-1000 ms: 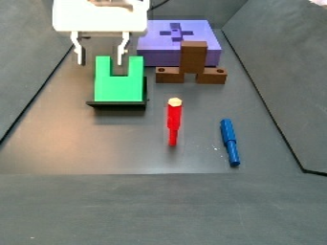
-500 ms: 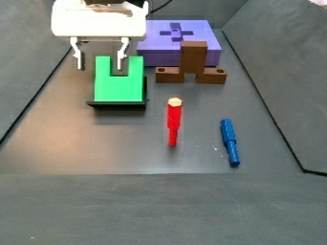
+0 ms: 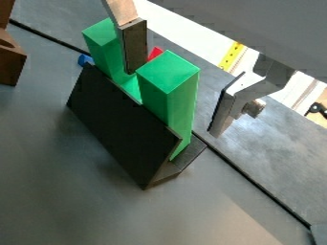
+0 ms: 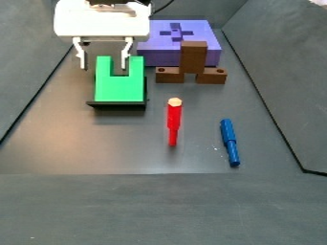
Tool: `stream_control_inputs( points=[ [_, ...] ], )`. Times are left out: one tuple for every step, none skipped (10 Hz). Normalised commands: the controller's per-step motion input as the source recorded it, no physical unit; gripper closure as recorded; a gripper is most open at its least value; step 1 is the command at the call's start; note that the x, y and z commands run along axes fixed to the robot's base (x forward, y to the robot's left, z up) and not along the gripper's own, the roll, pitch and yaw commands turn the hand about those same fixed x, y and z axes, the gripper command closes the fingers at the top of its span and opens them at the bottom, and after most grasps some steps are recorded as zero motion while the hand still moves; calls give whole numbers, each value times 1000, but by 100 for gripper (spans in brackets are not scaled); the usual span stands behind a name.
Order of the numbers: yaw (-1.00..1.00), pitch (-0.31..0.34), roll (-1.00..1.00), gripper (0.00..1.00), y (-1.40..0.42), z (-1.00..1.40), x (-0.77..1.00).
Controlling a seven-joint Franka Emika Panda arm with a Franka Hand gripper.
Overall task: Pick up the green object. Move up. Place the green object on the fixture. Regrasp the green object. Move to above the board. Insert the green object.
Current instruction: Regrasp the green object.
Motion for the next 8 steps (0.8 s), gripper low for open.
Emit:
stream_control_inputs(
  points=[
    [0,0,0,0,0,0,0],
    [0,0,0,100,0,0,0],
    [0,0,0,100,0,0,0],
    [0,0,0,100,0,0,0],
    [0,0,0,100,0,0,0],
    [0,0,0,100,0,0,0],
    [0,0,0,100,0,0,0],
    [0,0,0,100,0,0,0]
  ],
)
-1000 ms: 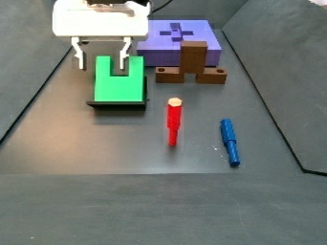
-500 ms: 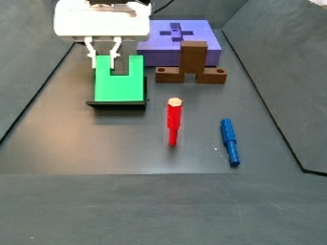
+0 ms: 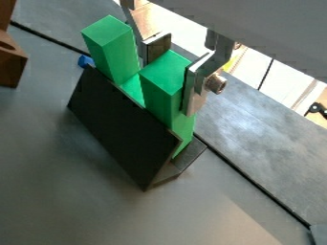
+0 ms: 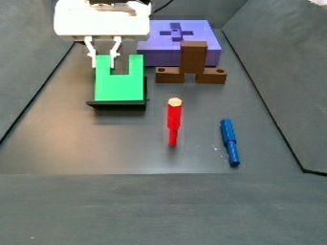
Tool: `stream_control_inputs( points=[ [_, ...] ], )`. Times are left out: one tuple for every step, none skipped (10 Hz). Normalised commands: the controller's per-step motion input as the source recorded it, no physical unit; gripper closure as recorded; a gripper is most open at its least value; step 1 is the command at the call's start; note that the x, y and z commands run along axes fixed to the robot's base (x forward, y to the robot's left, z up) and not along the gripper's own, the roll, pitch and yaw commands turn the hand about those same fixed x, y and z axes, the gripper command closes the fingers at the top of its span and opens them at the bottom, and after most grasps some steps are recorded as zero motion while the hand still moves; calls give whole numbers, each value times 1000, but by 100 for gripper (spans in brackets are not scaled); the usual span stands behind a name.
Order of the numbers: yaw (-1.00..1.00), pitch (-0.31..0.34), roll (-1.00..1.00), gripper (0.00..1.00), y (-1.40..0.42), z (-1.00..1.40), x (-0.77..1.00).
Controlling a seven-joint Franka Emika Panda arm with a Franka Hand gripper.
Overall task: Pick up the green object. Move up. Place the green object on the fixture. Regrasp the green object. Move to above the board. Insert the green object.
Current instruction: Regrasp the green object, then move to above the board.
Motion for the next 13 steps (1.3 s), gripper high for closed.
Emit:
stream_control_inputs(
  points=[
    [0,0,0,100,0,0,0],
    [0,0,0,100,0,0,0],
    [0,0,0,100,0,0,0],
    [0,0,0,100,0,0,0],
    [0,0,0,100,0,0,0],
    [0,0,0,100,0,0,0],
    [0,0,0,100,0,0,0],
    [0,0,0,100,0,0,0],
    [0,0,0,100,0,0,0],
    [0,0,0,100,0,1400,0],
    [68,-7,1,100,-32,1400,-6],
    [56,-24,-11,100,-37,1400,-26],
    [37,-24,2,100,-20,1400,-16]
  ],
)
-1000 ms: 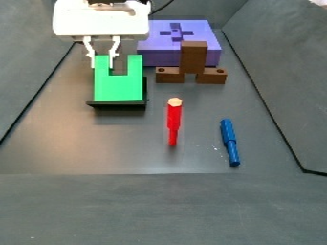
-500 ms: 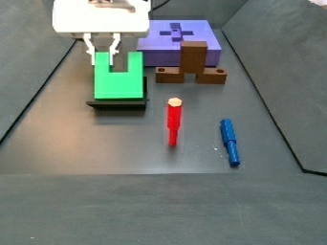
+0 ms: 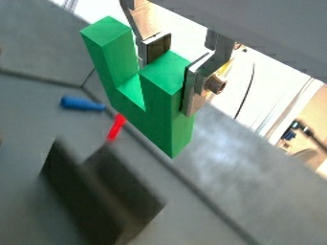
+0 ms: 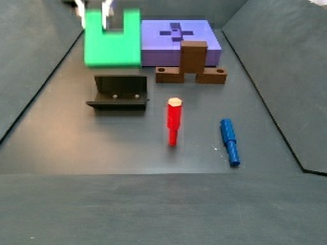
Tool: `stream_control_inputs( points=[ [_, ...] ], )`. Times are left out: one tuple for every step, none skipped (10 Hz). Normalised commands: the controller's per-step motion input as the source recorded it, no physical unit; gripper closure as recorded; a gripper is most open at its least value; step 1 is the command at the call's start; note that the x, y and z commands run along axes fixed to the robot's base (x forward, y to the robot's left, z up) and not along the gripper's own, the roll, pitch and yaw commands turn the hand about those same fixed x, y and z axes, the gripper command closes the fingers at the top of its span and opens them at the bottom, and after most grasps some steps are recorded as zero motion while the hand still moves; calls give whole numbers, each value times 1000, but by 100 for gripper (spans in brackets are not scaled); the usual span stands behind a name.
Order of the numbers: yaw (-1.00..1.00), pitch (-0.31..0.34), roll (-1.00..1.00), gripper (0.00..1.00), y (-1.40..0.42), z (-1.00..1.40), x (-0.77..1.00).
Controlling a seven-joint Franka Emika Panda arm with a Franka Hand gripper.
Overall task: Pick up the green object. Move up. Place the green object on the fixture. Regrasp the green object. Move to above the board. Insert the green object.
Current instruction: Move to above the board.
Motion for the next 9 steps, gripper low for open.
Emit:
stream_control_inputs(
  points=[
    [10,-3,6,100,-43,1400,-3],
    [3,7,-2,100,-48,1400,-3],
    [-8,29,-7,100,-19,934,23],
    [-6,45,2,100,-26,681,31],
    [-3,77,2,100,-26,351,43],
    [1,89,-5,100,-23,229,46],
    [-45,96,-1000,100,-1400,303,-1243],
    [-41,98,-1000,100,-1400,284,-1253],
    [-27,52,-1000,100,-1400,306,-1369]
  ],
)
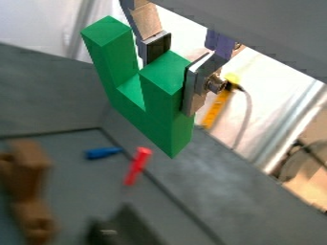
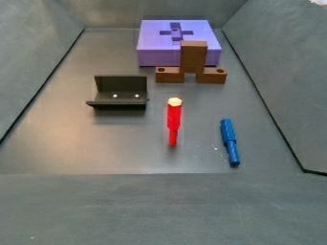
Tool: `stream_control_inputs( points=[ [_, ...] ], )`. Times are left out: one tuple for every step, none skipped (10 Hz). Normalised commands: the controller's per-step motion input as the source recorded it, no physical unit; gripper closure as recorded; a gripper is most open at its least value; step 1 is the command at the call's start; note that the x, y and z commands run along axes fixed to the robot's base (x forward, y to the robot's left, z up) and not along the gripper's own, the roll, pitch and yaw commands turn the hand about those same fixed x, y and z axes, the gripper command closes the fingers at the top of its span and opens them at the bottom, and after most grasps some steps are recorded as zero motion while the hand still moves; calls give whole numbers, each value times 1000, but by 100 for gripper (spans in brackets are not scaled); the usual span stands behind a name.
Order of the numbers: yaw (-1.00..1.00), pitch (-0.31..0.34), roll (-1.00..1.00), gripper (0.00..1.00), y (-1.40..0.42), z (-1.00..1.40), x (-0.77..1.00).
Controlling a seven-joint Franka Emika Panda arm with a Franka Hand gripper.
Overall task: Pick up the green object. Move up. Place the green object on the fixture. Regrasp the green object. Move to above the board. Insert the green object.
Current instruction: Move to above the board.
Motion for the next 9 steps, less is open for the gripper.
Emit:
stream_control_inputs(
  points=[
    [-17,46,-1000,100,-1390,271,-1400],
    [-7,45,-1000,100,-1392,283,-1400],
    [-6,42,-1000,100,-1393,284,-1400],
    [0,33,-1000,100,-543,100,-594],
    [2,43,-1000,100,-218,25,-260],
    [0,51,-1000,100,-92,29,-93],
    [-3,34,-1000,100,-80,27,-96],
    [1,-22,-700,100,-15,-3,-100],
    [-1,-36,-507,100,9,11,-88]
  ],
)
